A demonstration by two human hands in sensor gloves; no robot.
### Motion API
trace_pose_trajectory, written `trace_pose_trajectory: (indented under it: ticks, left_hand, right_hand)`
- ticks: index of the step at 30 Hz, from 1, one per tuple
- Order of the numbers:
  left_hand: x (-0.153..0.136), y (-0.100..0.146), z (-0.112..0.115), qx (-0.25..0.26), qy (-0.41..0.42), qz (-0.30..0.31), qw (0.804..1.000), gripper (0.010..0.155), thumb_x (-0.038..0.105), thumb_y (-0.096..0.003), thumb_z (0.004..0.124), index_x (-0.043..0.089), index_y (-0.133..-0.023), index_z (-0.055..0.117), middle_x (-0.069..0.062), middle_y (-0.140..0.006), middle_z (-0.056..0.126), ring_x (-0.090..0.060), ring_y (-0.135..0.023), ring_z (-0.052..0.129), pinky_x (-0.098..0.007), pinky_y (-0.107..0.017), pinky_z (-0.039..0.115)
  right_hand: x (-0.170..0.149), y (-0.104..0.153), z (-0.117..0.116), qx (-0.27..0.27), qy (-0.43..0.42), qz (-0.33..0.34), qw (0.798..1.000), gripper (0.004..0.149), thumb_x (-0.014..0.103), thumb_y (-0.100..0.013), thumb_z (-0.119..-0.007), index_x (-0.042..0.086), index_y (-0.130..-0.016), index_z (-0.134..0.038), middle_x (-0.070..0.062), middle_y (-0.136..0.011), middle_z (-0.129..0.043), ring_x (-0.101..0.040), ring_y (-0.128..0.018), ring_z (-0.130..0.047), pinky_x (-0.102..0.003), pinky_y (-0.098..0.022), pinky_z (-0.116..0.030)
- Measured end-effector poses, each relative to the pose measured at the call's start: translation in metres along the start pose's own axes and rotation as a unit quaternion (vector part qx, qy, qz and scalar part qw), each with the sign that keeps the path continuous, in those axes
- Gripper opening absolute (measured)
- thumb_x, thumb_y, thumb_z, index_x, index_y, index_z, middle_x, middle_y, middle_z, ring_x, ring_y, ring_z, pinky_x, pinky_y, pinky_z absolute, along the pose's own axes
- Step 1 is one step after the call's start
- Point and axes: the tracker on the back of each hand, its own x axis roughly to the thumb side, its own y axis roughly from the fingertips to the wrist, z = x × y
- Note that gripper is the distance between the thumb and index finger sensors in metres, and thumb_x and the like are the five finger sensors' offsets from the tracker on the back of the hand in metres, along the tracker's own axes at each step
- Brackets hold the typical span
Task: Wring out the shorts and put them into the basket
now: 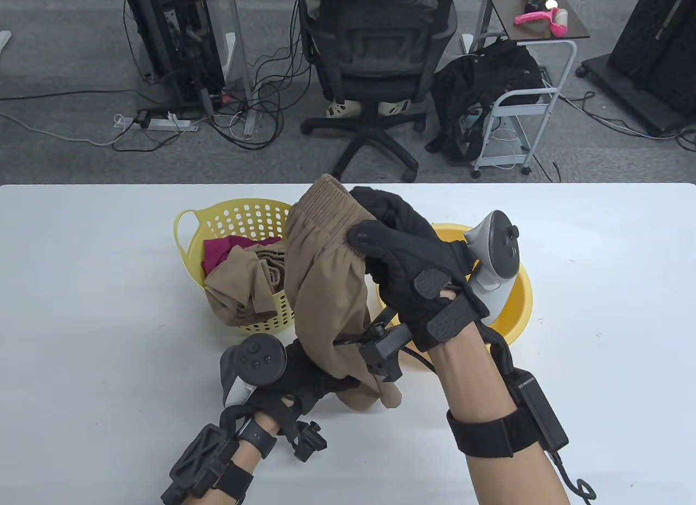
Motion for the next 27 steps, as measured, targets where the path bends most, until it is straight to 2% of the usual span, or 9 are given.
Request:
trace_pose_trajectory:
  ticks: [4,8,11,12,18,27]
  left_hand:
    - [0.001,0.0,-0.003,0.004,0.003,0.008,1.0,0.083,0.035,-0.0394,0.106,0.012,-0.103,0.057,0.001,-0.081,0.094,-0.03,-0.081,0.101,-0.068,-0.066,0.065]
    - [0.002,0.001,-0.005,-0.015,-0.019,0.015,1.0,0.066,0.032,-0.0471,0.099,0.016,-0.101,0.065,-0.002,-0.081,0.095,-0.034,-0.078,0.101,-0.07,-0.065,0.064]
    - [0.004,0.002,-0.007,-0.021,-0.045,0.013,0.999,0.041,0.03,-0.0516,0.093,0.021,-0.09,0.08,-0.006,-0.079,0.096,-0.038,-0.074,0.101,-0.072,-0.063,0.064]
    - [0.005,0.002,-0.008,-0.021,-0.052,0.012,0.998,0.038,0.029,-0.0516,0.093,0.021,-0.087,0.082,-0.006,-0.077,0.097,-0.038,-0.073,0.102,-0.071,-0.062,0.066]
    - [0.005,0.003,-0.013,-0.021,-0.095,-0.002,0.995,0.036,0.03,-0.0518,0.092,0.018,-0.085,0.083,-0.006,-0.074,0.097,-0.038,-0.07,0.102,-0.067,-0.06,0.071]
    - [0.003,0.008,-0.026,-0.021,-0.15,-0.03,0.988,0.037,0.029,-0.0511,0.092,0.016,-0.085,0.083,-0.008,-0.073,0.097,-0.039,-0.068,0.102,-0.068,-0.058,0.071]
  right_hand:
    - [0.001,0.002,0.006,-0.005,0.002,0.004,1.0,0.066,0.05,-0.054,-0.089,0.008,-0.098,-0.063,-0.017,-0.086,-0.08,-0.03,-0.062,-0.098,-0.037,-0.049,-0.089]
    - [0.003,0.004,0.012,-0.013,0.005,0.004,1.0,0.066,0.05,-0.054,-0.089,0.008,-0.098,-0.062,-0.017,-0.086,-0.08,-0.03,-0.063,-0.098,-0.037,-0.049,-0.089]
    - [0.004,0.005,0.016,-0.017,0.017,0.005,1.0,0.066,0.049,-0.054,-0.089,0.008,-0.098,-0.063,-0.017,-0.086,-0.08,-0.031,-0.063,-0.098,-0.037,-0.049,-0.089]
    - [0.005,0.006,0.018,-0.02,0.024,0.005,1.0,0.066,0.05,-0.054,-0.089,0.008,-0.098,-0.063,-0.017,-0.086,-0.08,-0.031,-0.063,-0.097,-0.037,-0.049,-0.089]
    - [0.008,0.009,0.026,-0.031,0.04,0.008,0.999,0.066,0.049,-0.054,-0.09,0.008,-0.098,-0.063,-0.017,-0.086,-0.079,-0.031,-0.063,-0.097,-0.038,-0.049,-0.088]
    - [0.014,0.015,0.045,-0.063,0.099,0.013,0.993,0.066,0.048,-0.053,-0.09,0.008,-0.097,-0.063,-0.017,-0.086,-0.079,-0.032,-0.063,-0.097,-0.038,-0.05,-0.088]
